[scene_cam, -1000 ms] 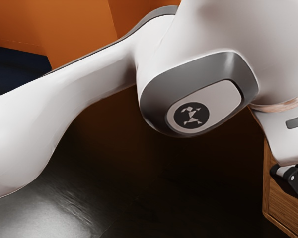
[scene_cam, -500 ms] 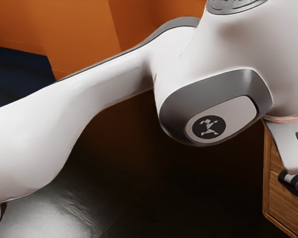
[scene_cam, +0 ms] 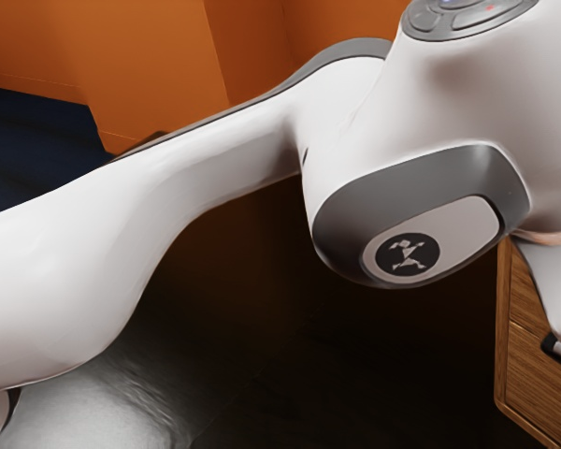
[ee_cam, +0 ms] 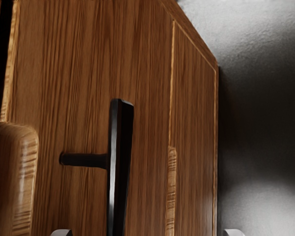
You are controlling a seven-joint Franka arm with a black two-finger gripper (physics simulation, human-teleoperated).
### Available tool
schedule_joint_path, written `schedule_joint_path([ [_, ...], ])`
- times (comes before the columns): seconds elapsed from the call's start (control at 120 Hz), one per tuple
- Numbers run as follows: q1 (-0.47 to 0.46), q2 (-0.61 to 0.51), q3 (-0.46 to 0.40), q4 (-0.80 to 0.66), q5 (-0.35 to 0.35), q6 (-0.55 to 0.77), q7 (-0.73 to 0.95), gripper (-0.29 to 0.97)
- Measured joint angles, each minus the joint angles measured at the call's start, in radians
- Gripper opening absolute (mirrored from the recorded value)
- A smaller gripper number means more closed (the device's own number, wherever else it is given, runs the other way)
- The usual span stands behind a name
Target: Pull the drawer handle with one arm to open the drawer
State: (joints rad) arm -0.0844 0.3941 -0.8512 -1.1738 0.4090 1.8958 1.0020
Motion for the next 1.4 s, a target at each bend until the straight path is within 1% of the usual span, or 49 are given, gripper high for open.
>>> schedule_joint_path([
  [0.292, 0.002, -0.013, 0.000, -0.007, 0.004, -0.005, 0.003, 0.25],
  [0.533, 0.006, -0.032, 0.000, -0.021, 0.005, -0.008, 0.005, 0.20],
  [0.592, 0.006, -0.036, 0.016, -0.026, 0.003, -0.008, 0.005, 0.19],
  [1.4, 0.007, -0.098, 0.026, -0.104, -0.027, -0.008, -0.005, 0.15],
])
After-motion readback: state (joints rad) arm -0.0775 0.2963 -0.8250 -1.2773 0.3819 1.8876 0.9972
